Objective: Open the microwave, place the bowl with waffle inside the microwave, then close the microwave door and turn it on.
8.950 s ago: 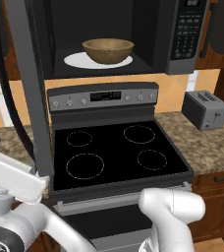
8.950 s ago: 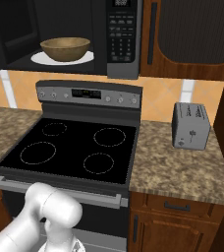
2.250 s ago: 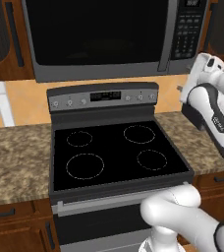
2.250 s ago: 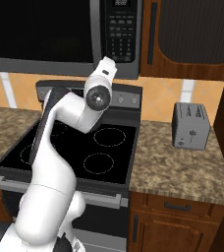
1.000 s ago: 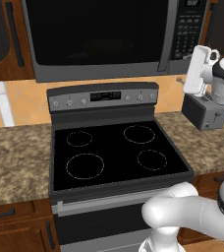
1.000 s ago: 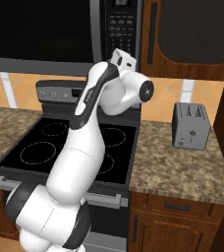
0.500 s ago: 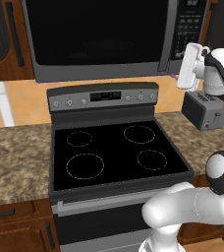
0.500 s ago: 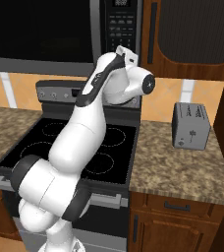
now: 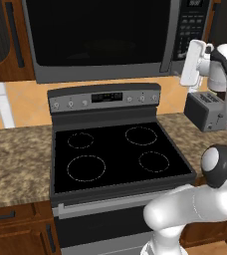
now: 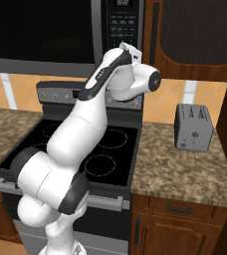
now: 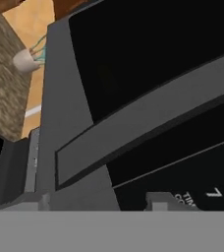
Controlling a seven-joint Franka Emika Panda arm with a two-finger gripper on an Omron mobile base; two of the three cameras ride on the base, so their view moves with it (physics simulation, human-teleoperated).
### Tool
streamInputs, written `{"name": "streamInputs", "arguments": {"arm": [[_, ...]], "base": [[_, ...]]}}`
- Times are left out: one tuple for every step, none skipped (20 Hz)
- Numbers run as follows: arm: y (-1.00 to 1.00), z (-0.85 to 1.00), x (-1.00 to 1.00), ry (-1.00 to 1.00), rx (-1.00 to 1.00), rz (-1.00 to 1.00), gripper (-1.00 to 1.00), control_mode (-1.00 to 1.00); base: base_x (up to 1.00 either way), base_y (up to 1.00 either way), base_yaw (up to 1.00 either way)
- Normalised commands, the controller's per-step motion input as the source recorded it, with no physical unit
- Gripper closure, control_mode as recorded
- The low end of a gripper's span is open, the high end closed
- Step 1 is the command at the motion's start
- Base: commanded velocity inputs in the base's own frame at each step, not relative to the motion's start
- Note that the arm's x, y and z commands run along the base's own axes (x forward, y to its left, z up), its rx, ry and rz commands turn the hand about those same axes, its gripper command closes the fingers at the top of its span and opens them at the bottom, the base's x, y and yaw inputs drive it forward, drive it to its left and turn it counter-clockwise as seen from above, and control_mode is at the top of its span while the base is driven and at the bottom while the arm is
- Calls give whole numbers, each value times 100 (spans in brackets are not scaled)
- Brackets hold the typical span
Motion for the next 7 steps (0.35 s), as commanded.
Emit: {"name": "streamInputs", "arguments": {"arm": [[0,-30,0,0,0,1,-100,-100],[0,-31,-25,0,0,0,-100,-100],[18,-33,-33,0,-2,0,-100,-100],[29,-25,-43,0,-1,0,-100,-100],[33,-25,-36,0,-1,0,-100,-100],[36,-23,-29,0,-3,0,-100,-100],[40,-20,-24,0,-3,0,-100,-100]], "base": [[0,0,0],[0,0,0],[0,0,0],[0,0,0],[0,0,0],[0,0,0],[0,0,0]]}}
